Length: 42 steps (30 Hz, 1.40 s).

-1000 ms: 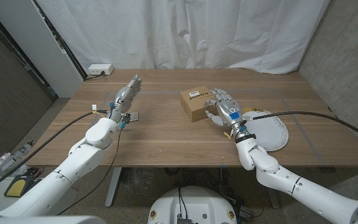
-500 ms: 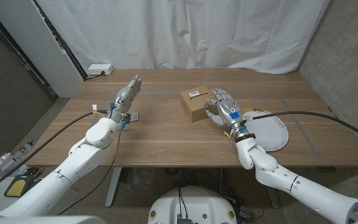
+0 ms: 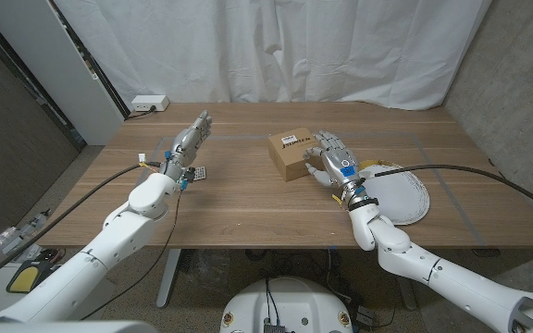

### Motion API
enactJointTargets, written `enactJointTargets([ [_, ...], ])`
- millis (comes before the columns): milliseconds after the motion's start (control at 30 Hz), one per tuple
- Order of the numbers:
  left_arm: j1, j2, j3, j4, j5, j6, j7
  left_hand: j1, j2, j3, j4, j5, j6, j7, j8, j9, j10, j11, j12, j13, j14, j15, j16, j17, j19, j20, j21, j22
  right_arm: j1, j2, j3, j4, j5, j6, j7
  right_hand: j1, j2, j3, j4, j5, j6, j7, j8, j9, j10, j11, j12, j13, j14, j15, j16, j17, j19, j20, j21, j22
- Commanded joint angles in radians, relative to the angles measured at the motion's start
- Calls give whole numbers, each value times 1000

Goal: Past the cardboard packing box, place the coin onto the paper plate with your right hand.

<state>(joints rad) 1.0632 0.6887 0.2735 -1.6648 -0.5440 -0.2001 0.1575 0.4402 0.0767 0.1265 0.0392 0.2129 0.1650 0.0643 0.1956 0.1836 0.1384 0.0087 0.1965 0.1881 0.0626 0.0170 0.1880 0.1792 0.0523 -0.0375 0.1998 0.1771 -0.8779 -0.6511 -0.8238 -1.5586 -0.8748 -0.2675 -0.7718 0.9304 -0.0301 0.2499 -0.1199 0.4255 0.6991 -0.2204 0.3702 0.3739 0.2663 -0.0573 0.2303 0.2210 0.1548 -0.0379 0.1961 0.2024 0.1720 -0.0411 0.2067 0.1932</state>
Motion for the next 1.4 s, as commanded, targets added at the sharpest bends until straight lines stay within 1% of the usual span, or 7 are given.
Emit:
enactJointTargets([
  [33,-11,5,2,0,0,9,-1,1,8,-6,2,0,6,2,2,4,-3,4,3,2,-2,1,-1,5,-2,-13,-1,3,8,8,-7,21,29,11,-26,1,7,-1,1,7,13,0,8,5,9,1,4,2,11,-4,5,4,5,-23,7,3],
  [633,-5,-4,5,7,-5,9,7,1,8,-8,2,0,6,1,2,4,-5,1,3,2,-2,-1,-1,5,-3,-13,0,3,19,2,-11,34,43,28,-31,4,11,-5,1,10,46,1,38,24,29,-10,13,2,28,-8,10,4,15,-24,13,4],
  [733,-3,-3,4,5,-5,10,10,1,8,-8,2,0,7,1,2,4,-5,3,3,2,-2,-1,-1,5,-3,-13,0,3,24,3,-12,40,43,35,-35,5,15,-6,2,11,73,2,59,35,40,-18,18,2,32,-8,10,4,19,-24,15,5],
  [800,-2,-3,2,5,-5,10,12,1,8,-8,2,0,7,1,2,4,-5,5,3,2,-2,-1,-1,5,-3,-13,0,3,26,5,-13,43,45,36,-37,5,16,-7,2,11,82,1,65,38,45,-20,20,2,35,-8,11,4,20,-24,16,5],
  [967,-1,-2,0,1,-3,8,16,1,8,-9,2,0,7,3,2,4,-6,-2,3,2,-3,0,-1,5,-4,-13,0,3,30,7,-11,50,50,44,-46,6,20,-10,3,12,119,1,93,53,60,-22,25,1,47,-9,14,5,26,-25,18,5],
  [1233,7,-3,-4,-7,1,2,24,2,9,-10,2,0,6,3,2,4,-3,0,4,2,-2,0,-1,5,-5,-13,0,3,37,11,-12,62,54,57,-64,7,23,-14,4,11,148,0,119,69,85,-31,35,1,61,-17,16,5,38,-28,23,6],
  [1400,16,-1,-8,-16,2,2,31,2,9,-10,2,0,6,3,1,4,-5,3,3,2,-2,-1,-1,5,-5,-12,0,3,38,6,-11,57,51,60,-68,6,28,-17,6,10,178,0,145,83,110,-40,44,0,78,-22,20,6,48,-30,27,7],
])
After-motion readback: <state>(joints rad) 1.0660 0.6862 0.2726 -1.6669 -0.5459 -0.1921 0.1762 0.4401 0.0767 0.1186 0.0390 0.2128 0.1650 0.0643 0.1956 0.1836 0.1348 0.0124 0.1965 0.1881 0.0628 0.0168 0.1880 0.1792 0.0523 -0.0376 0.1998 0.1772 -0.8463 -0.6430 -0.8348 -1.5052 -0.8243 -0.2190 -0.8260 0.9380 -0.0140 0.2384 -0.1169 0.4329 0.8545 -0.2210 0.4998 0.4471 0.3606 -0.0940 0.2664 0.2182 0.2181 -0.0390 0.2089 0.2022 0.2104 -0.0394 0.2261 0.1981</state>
